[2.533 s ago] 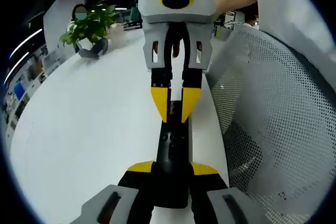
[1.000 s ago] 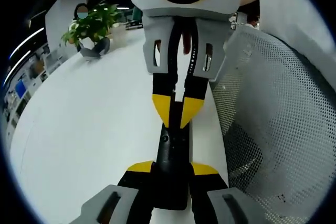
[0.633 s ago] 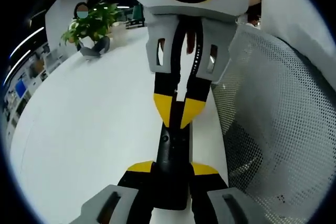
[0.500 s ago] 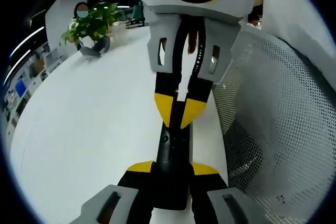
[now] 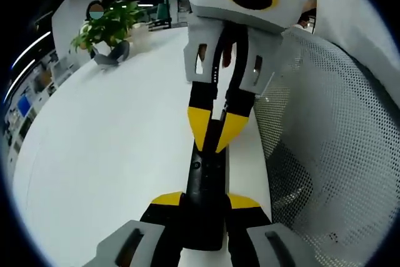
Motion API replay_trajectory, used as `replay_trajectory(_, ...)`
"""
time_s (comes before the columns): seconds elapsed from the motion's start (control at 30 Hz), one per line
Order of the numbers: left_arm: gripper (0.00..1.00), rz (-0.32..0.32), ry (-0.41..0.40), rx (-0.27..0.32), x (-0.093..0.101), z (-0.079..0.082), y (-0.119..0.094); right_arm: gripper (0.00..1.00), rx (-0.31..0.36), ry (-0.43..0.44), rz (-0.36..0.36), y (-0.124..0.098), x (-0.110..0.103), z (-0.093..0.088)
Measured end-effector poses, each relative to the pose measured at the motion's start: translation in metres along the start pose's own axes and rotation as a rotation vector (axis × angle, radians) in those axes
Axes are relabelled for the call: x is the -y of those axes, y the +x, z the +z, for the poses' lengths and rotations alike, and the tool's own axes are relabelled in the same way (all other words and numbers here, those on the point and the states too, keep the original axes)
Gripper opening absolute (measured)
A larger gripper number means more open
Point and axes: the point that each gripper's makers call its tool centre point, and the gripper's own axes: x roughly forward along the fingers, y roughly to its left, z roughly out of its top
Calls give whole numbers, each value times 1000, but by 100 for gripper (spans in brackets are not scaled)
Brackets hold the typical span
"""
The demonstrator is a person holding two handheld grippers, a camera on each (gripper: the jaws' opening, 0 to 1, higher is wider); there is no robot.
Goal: Press the specified remote control buttons in sequence, fully releasing each button before pressing the next.
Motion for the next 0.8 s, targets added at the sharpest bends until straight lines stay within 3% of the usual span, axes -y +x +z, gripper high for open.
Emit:
replay_trajectory(0.17,25,-1,2,-4,0,0,0,3,30,-99,24,1,-2,2)
replay_trajectory(0.37,25,2,-3,0,0,0,0,1,-47,-222,66,3,-4,3)
replay_trajectory(0.4,25,2,-4,1,0,0,0,1,-58,-211,70,3,-4,4)
replay_trajectory(0.5,25,5,-6,2,0,0,0,1,-106,-43,91,3,-1,4)
replay_trajectory(0.67,25,7,-9,3,-1,0,0,1,-121,169,53,4,3,4)
replay_trajectory(0.8,25,8,-11,4,-1,0,0,0,-91,206,28,4,5,4)
